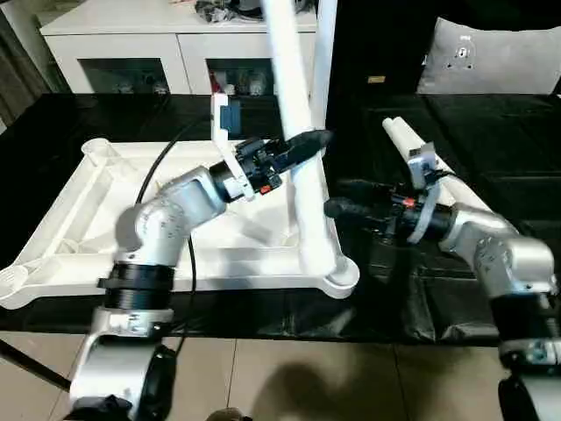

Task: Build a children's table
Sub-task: Insert table leg to table base

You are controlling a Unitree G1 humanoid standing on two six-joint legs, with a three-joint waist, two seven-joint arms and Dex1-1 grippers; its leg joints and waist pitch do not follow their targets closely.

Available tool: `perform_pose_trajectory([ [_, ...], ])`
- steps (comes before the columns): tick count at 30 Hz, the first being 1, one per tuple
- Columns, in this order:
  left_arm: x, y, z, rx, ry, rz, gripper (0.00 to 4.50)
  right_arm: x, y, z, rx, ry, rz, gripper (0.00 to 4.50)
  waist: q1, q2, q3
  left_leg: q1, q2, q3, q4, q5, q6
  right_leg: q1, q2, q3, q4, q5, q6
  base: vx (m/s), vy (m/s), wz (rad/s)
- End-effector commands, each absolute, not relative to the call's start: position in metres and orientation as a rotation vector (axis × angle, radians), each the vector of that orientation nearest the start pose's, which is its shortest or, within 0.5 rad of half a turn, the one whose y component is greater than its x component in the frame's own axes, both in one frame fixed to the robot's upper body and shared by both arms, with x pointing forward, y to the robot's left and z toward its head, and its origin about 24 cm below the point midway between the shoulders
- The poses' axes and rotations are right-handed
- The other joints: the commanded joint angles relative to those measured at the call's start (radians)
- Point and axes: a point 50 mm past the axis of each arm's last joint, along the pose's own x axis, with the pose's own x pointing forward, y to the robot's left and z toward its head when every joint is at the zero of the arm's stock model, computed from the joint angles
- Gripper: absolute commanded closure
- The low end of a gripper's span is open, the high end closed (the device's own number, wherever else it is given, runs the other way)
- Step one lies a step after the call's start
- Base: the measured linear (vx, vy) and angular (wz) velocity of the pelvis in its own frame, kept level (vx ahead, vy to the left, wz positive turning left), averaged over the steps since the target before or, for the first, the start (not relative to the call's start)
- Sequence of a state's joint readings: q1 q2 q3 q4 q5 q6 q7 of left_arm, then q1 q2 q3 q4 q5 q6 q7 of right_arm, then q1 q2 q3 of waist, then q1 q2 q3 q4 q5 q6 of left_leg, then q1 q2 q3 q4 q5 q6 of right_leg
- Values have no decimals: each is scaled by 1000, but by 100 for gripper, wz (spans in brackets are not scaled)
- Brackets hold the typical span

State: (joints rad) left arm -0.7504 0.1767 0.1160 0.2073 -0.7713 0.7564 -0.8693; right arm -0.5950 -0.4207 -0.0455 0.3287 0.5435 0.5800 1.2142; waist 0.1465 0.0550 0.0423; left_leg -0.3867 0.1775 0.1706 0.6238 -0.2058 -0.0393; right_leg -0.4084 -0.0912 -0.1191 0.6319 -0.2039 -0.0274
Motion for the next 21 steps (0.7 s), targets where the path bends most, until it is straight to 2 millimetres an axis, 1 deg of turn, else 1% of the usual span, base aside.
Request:
perform_pose_trajectory([
  [1, 322, 85, 210, -565, -56, -1409, 267, 317, -160, 136, 310, 181, 1357, 39, 5, -17, -74, 7, 54, -17, -53, 17, 126, 68, -71, 60, -59, -22, -242, 0, 0, 0],
  [2, 322, 85, 210, -565, -56, -1409, 267, 317, -160, 136, 310, 181, 1357, 48, 5, -18, -74, 7, 53, -16, -53, 16, 128, 69, -71, 60, -61, -23, -241, 0, 0, 0],
  [3, 322, 84, 211, -569, -56, -1420, 267, 314, -158, 137, 311, 192, 1398, 62, 6, -16, -73, 5, 54, -17, -54, 18, 125, 69, -71, 60, -61, -27, -238, 0, 0, 0],
  [4, 323, 84, 211, -570, -55, -1425, 267, 313, -157, 137, 312, 196, 1415, 62, 6, -18, -74, 7, 52, -16, -53, 13, 124, 70, -70, 59, -63, -35, -233, 0, 0, 0],
  [5, 323, 82, 213, -573, -56, -1431, 267, 311, -153, 137, 299, 213, 1454, 74, 6, -15, -74, 6, 52, -17, -53, 12, 122, 69, -71, 60, -63, -38, -232, 0, 0, 0],
  [7, 323, 81, 214, -570, -56, -1436, 267, 311, -152, 136, 298, 218, 1463, 80, 6, -15, -74, 6, 53, -18, -54, 4, 116, 70, -71, 59, -65, -47, -227, 0, 0, 0],
  [9, 323, 78, 214, -562, -51, -1446, 267, 312, -149, 137, 306, 220, 1477, 107, 7, -16, -75, 6, 54, -19, -55, 2, 109, 70, -71, 59, -65, -51, -225, 0, 0, 0],
  [10, 323, 77, 214, -558, -50, -1450, 267, 312, -148, 137, 310, 218, 1483, 107, 7, -15, -75, 6, 54, -19, -55, 3, 107, 70, -71, 59, -64, -50, -225, 0, 0, 0],
  [11, 324, 76, 213, -554, -50, -1449, 267, 312, -144, 140, 334, 200, 1503, 123, 7, -15, -75, 6, 53, -19, -54, 7, 107, 70, -70, 59, -64, -43, -225, 0, 0, 0],
  [14, 324, 75, 213, -560, -50, -1455, 268, 312, -142, 143, 338, 173, 1507, 132, 7, -13, -76, 6, 53, -19, -54, 6, 108, 70, -70, 58, -65, -39, -227, 0, 0, 0],
  [18, 323, 73, 212, -562, -48, -1472, 268, 312, -142, 143, 363, 170, 1515, 133, 8, -14, -76, 7, 54, -19, -55, 6, 104, 70, -70, 59, -63, -33, -230, 0, 0, 0],
  [19, 322, 73, 211, -564, -43, -1480, 268, 310, -144, 143, 369, 178, 1531, 114, 9, -11, -76, 7, 54, -19, -54, 2, 104, 70, -70, 59, -64, -35, -230, 0, 0, 0],
  [20, 322, 72, 209, -568, -38, -1484, 268, 309, -146, 143, 372, 175, 1543, 114, 9, -13, -77, 7, 54, -18, -54, 2, 104, 70, -70, 59, -63, -32, -229, 0, 0, 0],
  [21, 322, 72, 209, -568, -38, -1484, 268, 309, -146, 143, 372, 175, 1543, 103, 9, -13, -77, 7, 53, -19, -54, 2, 105, 71, -70, 59, -63, -32, -230, 0, 0, 0],
])
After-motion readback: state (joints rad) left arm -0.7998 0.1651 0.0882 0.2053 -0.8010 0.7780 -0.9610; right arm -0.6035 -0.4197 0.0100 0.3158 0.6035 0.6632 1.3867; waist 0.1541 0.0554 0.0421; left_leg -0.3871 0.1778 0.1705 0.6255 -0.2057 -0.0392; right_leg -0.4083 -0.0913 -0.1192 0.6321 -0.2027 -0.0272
